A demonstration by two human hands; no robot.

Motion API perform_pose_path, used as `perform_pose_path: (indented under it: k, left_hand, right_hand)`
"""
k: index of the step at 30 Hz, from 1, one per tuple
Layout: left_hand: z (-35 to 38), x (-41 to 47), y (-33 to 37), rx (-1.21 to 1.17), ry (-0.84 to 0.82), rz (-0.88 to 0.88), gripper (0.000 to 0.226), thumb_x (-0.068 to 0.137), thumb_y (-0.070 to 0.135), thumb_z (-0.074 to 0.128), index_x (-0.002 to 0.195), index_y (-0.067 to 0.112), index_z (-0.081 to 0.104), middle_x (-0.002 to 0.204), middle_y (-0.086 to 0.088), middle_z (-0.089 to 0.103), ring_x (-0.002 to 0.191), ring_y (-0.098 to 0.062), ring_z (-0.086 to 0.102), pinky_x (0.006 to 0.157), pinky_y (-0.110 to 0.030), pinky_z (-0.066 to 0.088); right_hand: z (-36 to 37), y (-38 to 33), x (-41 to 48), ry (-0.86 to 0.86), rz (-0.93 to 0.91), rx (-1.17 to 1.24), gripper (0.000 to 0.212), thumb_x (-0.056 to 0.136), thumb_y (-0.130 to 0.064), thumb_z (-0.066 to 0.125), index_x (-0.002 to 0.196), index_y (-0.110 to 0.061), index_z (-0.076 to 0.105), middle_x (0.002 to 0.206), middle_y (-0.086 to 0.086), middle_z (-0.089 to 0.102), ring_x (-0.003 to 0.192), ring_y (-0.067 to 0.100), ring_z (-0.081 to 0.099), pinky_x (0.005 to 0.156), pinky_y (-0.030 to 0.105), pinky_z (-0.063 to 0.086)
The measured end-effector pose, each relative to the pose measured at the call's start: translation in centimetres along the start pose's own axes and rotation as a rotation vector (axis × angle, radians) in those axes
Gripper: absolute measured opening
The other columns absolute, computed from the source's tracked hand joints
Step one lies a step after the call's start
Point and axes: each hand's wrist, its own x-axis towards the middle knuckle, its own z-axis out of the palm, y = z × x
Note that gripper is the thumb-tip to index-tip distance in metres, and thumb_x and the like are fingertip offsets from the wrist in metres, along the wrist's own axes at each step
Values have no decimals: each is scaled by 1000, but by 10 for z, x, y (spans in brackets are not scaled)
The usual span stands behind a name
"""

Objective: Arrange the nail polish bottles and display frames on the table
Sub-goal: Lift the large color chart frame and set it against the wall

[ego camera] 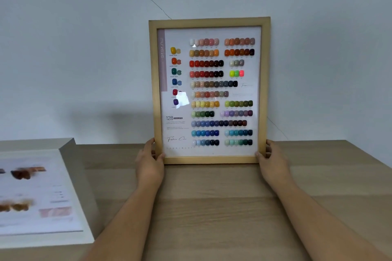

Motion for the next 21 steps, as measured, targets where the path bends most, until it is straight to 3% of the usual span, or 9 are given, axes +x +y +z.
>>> perform_pose_path:
  k: [13, 18, 21]
  left_hand:
    - [0, 2, 2, 75, -23, -46, 51, 87, 15, 60, 133, 25, 43, 98, -9, 58, 93, -24, 55, 82, -37, 47]
    - [1, 0, 2, 66, -20, -48, 52, 86, 13, 60, 134, 22, 42, 104, -10, 57, 95, -24, 54, 84, -38, 47]
    - [1, -3, 3, 40, 3, -45, 56, 86, 13, 60, 137, 23, 37, 118, -9, 53, 103, -22, 51, 85, -36, 45]
  right_hand:
    - [-2, -2, -2, -28, 16, -72, 48, 88, -17, 59, 133, -14, 44, 123, 12, 57, 109, 25, 53, 93, 35, 42]
    - [-3, 0, -2, -28, 15, -44, 52, 87, -19, 61, 135, -15, 42, 124, 12, 57, 107, 24, 55, 93, 36, 43]
    - [-5, -2, -8, 43, -8, -7, 60, 85, -24, 63, 138, -17, 35, 132, 12, 47, 115, 25, 50, 94, 39, 43]
